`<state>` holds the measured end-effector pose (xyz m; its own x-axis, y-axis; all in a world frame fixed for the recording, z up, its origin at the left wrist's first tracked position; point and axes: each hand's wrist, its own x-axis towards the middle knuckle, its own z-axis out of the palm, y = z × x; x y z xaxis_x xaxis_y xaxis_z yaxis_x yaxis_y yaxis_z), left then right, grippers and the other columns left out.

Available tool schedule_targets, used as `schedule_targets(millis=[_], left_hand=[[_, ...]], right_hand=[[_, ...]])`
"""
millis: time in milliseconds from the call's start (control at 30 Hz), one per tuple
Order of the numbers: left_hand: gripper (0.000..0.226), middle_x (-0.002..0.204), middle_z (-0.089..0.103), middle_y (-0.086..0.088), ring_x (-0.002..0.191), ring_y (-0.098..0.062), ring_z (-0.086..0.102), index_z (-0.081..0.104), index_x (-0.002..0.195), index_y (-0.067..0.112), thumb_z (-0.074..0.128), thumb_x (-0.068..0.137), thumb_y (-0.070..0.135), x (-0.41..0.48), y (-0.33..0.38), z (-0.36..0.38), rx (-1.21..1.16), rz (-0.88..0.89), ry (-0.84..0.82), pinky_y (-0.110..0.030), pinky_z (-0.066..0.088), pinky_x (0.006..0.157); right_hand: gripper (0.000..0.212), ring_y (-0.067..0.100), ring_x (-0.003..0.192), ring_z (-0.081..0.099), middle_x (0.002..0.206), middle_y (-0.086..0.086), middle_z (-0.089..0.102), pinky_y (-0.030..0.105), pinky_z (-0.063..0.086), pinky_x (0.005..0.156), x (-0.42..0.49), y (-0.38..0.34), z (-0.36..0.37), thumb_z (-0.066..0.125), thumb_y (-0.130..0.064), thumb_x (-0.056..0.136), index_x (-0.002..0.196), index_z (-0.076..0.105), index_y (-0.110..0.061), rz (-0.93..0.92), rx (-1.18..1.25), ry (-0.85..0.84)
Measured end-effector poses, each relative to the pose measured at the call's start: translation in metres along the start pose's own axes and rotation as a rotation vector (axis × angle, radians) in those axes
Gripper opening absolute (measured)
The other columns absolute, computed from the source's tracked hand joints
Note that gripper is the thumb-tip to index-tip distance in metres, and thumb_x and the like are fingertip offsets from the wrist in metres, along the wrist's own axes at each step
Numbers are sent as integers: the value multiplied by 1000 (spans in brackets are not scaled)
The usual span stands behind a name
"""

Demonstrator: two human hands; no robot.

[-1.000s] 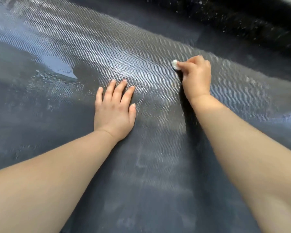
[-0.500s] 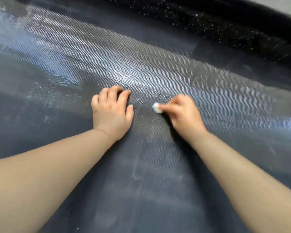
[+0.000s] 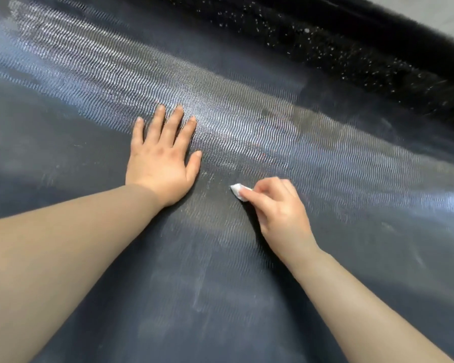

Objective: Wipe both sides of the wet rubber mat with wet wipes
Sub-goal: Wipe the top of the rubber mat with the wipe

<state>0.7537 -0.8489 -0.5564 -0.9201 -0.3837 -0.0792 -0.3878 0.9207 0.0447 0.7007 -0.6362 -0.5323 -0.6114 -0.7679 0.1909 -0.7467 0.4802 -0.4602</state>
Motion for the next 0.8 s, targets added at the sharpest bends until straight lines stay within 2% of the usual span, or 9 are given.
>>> schedule_targets(millis=[167,233,300,367,400,467,533,667,800], left_hand=[[72,158,10,-8,146,-27,5,17,151,18,4,88,51,0,0,-3,21,21,-43,-49,1,116],[72,159,9,-8,146,-27,4,15,151,18,3,88,50,-1,1,-2,28,22,-53,-49,1,116],[72,159,8,-7,146,-26,4,14,151,18,3,88,50,-2,1,-2,30,14,-49,-48,1,116],[71,159,7,-6,146,-25,4,15,151,19,4,88,51,-2,1,-2,19,6,-49,-48,0,116],[71,159,7,-6,146,-25,4,15,151,19,4,88,51,-2,1,-3,11,5,-52,-48,0,116],[71,159,6,-5,146,-25,3,14,151,20,4,88,50,-2,1,-4,0,2,-56,-48,-1,116],[71,159,6,-5,146,-25,2,15,151,20,4,88,50,-2,2,-5,1,0,-51,-48,-1,116],[71,159,8,-5,146,-25,4,18,150,19,6,88,50,-3,2,-7,-16,1,-62,-50,0,116],[71,159,7,-5,146,-24,4,16,151,20,5,88,50,-3,3,-8,-19,0,-70,-50,0,116]], right_hand=[[22,32,69,53,72,19,54,31,36,61,79,41,-12,55,-14,86,88,75,-6,25,-43,42],[21,27,77,52,79,14,53,27,32,66,128,73,-14,61,-22,86,90,74,-6,199,-96,124],[24,9,72,50,79,-3,51,19,34,66,167,98,-20,70,-32,79,81,66,-8,468,-61,282],[19,4,69,48,81,-7,51,16,38,65,182,110,-19,71,-28,77,77,58,-14,590,-151,339],[11,6,73,47,85,-5,50,18,39,68,180,106,-16,66,-24,82,82,62,-13,572,-183,298],[19,15,80,46,90,5,49,29,42,77,158,88,-5,57,-20,91,97,70,-8,422,-160,262],[17,28,77,50,85,13,53,35,43,70,117,64,2,59,-13,91,102,72,-10,248,-118,225],[29,27,67,52,77,11,56,29,40,66,43,33,-1,67,4,80,104,72,-11,-24,-30,17],[19,28,66,52,72,15,54,30,37,62,81,59,-16,66,-2,81,97,74,-10,-148,-67,-59]])
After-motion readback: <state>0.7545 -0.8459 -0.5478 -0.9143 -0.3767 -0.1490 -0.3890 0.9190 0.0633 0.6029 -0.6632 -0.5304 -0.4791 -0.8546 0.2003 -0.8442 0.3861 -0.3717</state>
